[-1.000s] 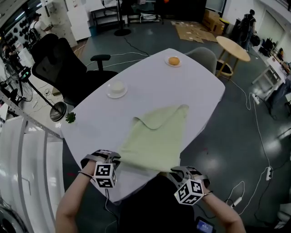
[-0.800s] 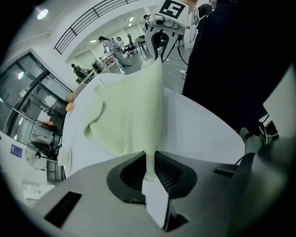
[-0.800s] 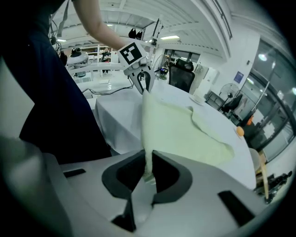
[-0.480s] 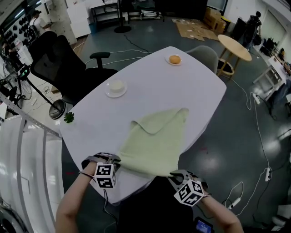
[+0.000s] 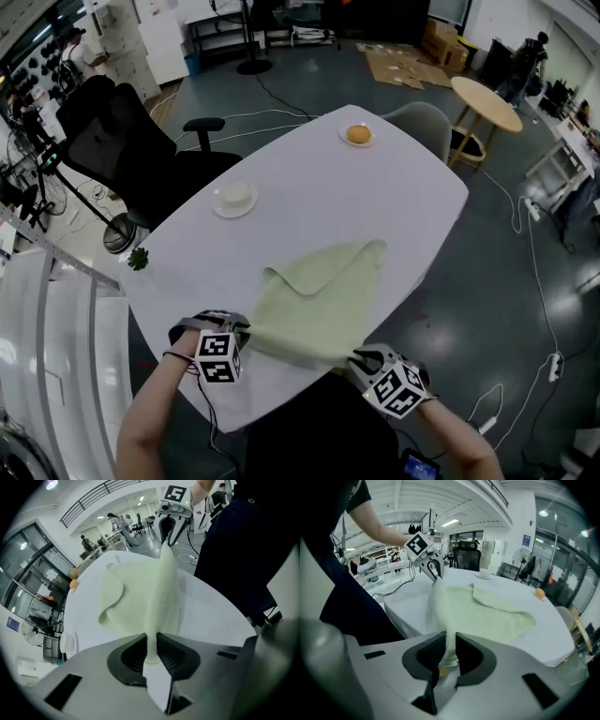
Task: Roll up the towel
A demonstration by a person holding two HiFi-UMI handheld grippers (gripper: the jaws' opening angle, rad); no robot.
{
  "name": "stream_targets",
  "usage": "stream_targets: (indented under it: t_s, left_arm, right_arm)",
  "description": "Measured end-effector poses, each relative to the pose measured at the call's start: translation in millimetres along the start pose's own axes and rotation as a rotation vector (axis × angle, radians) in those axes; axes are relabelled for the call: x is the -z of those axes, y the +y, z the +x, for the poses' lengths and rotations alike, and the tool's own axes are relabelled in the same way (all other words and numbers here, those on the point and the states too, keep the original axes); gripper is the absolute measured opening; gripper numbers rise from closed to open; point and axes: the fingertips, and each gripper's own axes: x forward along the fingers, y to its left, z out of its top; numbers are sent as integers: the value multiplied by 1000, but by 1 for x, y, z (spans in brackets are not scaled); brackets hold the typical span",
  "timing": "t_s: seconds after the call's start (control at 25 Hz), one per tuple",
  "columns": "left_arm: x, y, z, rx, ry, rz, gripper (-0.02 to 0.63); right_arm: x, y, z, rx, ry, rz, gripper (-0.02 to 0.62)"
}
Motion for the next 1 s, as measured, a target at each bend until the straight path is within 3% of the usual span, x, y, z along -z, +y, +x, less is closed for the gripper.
stream_targets:
  t_s: [0.44, 0.8, 0.92, 1.0]
  left_arm:
    - [-7, 35, 34, 37, 49, -18, 80]
    - [-7, 46, 51, 52, 72, -33, 97]
    - [-7, 57, 44, 13, 57, -63, 190]
    - [-13, 67, 34, -4, 29, -113, 285]
  right_arm:
    - [10, -50, 19, -48, 12, 79, 78]
    - [26, -64, 39, -56, 54, 124, 87]
    - [24, -67, 40, -49, 50, 120, 97]
    - [23, -73, 36, -41, 42, 128, 151]
